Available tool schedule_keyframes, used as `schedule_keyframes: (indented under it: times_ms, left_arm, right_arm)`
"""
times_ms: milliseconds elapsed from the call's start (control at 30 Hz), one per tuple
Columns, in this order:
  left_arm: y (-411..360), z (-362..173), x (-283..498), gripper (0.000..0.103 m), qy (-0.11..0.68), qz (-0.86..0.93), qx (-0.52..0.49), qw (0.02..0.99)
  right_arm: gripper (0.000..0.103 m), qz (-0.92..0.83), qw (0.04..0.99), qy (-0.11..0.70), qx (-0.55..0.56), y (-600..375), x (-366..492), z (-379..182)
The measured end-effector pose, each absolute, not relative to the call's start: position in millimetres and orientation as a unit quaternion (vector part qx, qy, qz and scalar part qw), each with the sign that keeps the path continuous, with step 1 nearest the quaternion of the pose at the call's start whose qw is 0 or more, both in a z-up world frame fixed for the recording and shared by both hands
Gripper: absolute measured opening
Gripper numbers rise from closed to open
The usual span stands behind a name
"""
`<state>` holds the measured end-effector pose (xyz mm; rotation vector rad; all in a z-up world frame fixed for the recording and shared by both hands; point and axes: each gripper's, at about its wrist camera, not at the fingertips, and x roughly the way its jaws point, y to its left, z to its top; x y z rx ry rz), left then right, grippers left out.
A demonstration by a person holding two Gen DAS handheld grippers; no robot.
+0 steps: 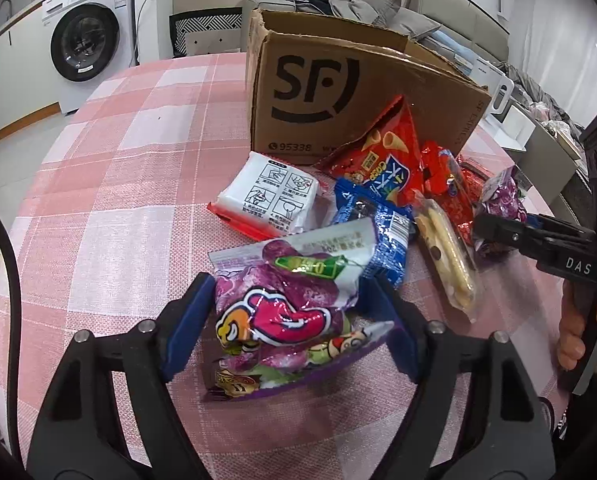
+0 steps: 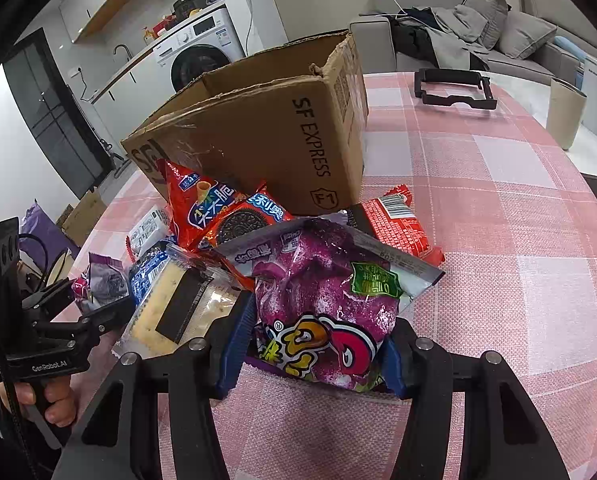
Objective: Organize snacks
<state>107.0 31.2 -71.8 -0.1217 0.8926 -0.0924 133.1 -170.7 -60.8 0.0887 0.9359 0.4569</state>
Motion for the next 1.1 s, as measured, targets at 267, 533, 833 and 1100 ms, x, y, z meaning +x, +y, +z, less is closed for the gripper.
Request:
schedule_keyframes:
  times_ms: [267,533,833,1100]
  left_arm:
    - [32,-71,108,0.064,0.431,-0.047,-0.057,0.899]
    - [32,-70,104,0.053,0.426,-0.054,-0.062,0.901]
    - [29,-65,96,0.049,0.419,-0.06,-0.062,0.904]
    - [33,-58,90,0.049,0.412,-0.056,-0.068,0.907]
  right_arm:
    - [0.056,0.225,0.864,0.447,0.046,-173,134,-61]
    - [0.055,0.228,0.863,0.447,0.052,-176,135,-61]
    - [0.052,0.236,0.863,0.443,0.052,-177,133,-58]
    - [0.045,0.246,0.864,0.435,0.061,-180,131,-55]
